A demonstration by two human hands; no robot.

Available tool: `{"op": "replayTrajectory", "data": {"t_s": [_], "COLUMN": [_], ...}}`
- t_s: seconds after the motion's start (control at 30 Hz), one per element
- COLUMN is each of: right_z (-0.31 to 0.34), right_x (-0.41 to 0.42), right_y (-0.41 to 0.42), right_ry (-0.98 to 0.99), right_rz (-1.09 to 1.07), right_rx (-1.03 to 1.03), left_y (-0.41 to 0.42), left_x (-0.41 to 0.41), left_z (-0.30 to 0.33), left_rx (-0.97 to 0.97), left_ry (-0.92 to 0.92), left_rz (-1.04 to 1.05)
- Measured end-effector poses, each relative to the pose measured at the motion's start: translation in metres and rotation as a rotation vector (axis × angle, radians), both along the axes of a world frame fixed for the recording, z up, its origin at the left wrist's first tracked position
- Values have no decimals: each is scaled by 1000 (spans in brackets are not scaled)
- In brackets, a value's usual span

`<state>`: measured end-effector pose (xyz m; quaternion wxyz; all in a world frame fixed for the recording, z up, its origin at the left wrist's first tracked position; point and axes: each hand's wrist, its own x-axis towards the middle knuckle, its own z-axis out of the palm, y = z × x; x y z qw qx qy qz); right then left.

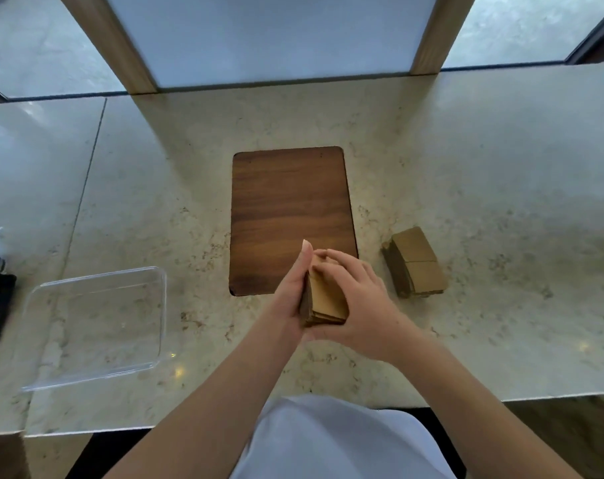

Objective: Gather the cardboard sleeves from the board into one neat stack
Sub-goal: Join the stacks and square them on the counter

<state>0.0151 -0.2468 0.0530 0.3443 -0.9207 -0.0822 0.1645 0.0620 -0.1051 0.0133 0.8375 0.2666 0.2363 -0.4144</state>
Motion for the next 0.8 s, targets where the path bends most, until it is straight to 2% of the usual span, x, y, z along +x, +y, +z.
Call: {"op": "replayTrajectory", "data": {"t_s": [0.13, 0.17, 0.2, 0.27, 0.3, 0.33, 0.47, 0.6, 0.73, 0.8], "right_z": [-2, -4, -3, -2, -3, -3, -3, -3, -14, -19], "right_x": [-6, -9, -12, -14, -14, -14, -15, -11, -3, 3], "right_y": [-13, -15, -19, -26, -33, -39, -68, -108, -124, -125], "right_ry": [-70, -16, 96, 379, 494, 556, 515, 385, 235, 233], "right_rz": [-89, -177, -328, -692, -811, -849, -835, -896, -781, -735], "right_rx": [-52, 47, 237, 711, 848, 888, 834, 778, 365, 242], "left_y": [-16, -21, -27, -40, -49, -56, -93, -131, -153, -163], "left_x": [2, 2, 3, 6, 8, 8, 14, 21, 13, 10], "left_z": [9, 11, 11, 10, 11, 12, 20, 28, 16, 11], "left_rx": [4, 14, 46, 132, 154, 168, 351, 595, 732, 813], "left_ry": [-15, -19, -39, -124, -171, -213, -366, -350, -341, -284], "left_rz": [-10, -18, -8, 31, 39, 34, -103, -170, -143, -133]}}
